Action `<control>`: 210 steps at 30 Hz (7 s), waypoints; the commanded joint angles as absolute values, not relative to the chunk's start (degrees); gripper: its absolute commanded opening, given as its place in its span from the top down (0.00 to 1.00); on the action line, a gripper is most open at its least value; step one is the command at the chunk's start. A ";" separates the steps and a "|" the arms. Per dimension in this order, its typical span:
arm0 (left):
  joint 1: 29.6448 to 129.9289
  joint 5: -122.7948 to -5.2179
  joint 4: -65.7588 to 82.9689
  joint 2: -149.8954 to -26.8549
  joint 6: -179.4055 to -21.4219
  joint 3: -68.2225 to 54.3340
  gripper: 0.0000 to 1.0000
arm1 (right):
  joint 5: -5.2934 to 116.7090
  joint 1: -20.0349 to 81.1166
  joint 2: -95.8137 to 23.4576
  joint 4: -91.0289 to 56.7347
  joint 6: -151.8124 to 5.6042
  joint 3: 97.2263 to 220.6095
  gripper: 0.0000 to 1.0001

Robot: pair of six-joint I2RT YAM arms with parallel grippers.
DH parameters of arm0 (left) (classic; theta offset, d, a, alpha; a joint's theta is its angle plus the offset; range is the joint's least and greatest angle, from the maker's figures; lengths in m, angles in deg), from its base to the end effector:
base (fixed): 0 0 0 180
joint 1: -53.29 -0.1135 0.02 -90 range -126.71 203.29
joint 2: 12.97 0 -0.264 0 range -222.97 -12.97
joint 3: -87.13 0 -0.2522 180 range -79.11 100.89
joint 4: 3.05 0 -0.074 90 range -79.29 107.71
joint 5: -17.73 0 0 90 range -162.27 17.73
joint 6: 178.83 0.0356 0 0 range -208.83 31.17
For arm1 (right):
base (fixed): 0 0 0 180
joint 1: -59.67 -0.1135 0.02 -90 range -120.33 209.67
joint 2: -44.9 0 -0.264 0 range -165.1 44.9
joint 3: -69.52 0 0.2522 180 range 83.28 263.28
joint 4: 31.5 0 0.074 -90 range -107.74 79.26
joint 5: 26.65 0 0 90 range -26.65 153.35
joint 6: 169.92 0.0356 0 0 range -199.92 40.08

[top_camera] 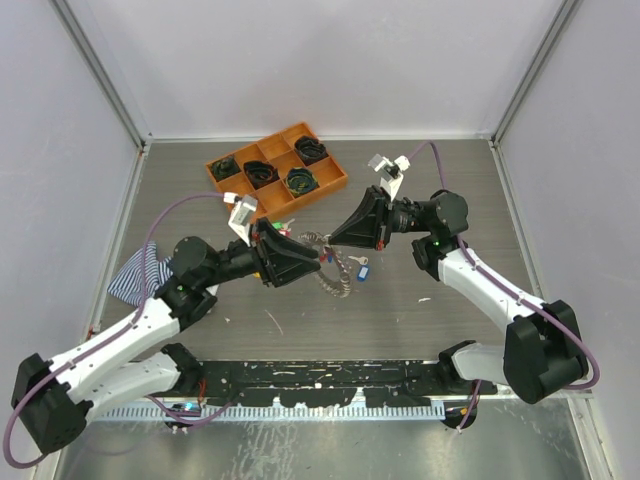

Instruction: Remove the keys from the keyring

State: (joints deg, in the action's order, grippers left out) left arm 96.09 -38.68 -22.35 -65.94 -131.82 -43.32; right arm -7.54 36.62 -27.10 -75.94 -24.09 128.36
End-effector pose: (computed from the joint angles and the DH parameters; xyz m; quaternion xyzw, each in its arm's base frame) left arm 0.1425 -0.1588 0.3376 0.2296 0.5773 -0.6476 0.4412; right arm 0.2235 0.1317 0.3516 -0.3722 0.5258 0.6706 0.3677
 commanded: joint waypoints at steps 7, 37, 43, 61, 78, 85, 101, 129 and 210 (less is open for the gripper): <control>96.35 -42.34 -6.92 -61.75 -117.23 -36.31 0.60 | -8.30 36.90 -24.21 -79.20 -25.30 129.34 0.99; 96.82 -41.41 -15.32 -69.22 -122.64 -33.59 0.68 | -9.33 36.47 -24.49 -78.85 -26.74 128.61 0.99; 96.92 -41.45 -15.66 -69.22 -123.02 -33.72 0.72 | -9.42 36.37 -24.26 -78.33 -27.44 128.50 0.99; 97.02 -40.81 -11.64 -69.90 -121.94 -32.85 0.78 | -9.63 35.93 -24.31 -78.04 -28.19 128.55 0.99; 96.98 -39.03 -2.80 -70.21 -117.55 -28.59 1.00 | -11.64 35.56 -23.58 -64.16 -38.15 131.03 0.94; 97.01 -36.93 7.24 -71.74 -114.63 -23.92 1.00 | -12.91 34.97 -23.76 -53.84 -45.18 133.74 0.86; 96.38 -31.25 27.98 -77.50 -106.97 -12.14 1.00 | -14.21 32.62 -24.27 -19.41 -70.86 142.63 0.86; 93.26 -26.37 44.65 -87.26 -103.51 1.60 0.95 | -15.68 30.24 -24.46 -15.19 -75.37 142.97 0.99; 95.25 -27.38 -33.15 -72.08 -115.18 -37.26 0.95 | -0.99 35.63 -26.15 -102.91 -10.14 122.40 0.99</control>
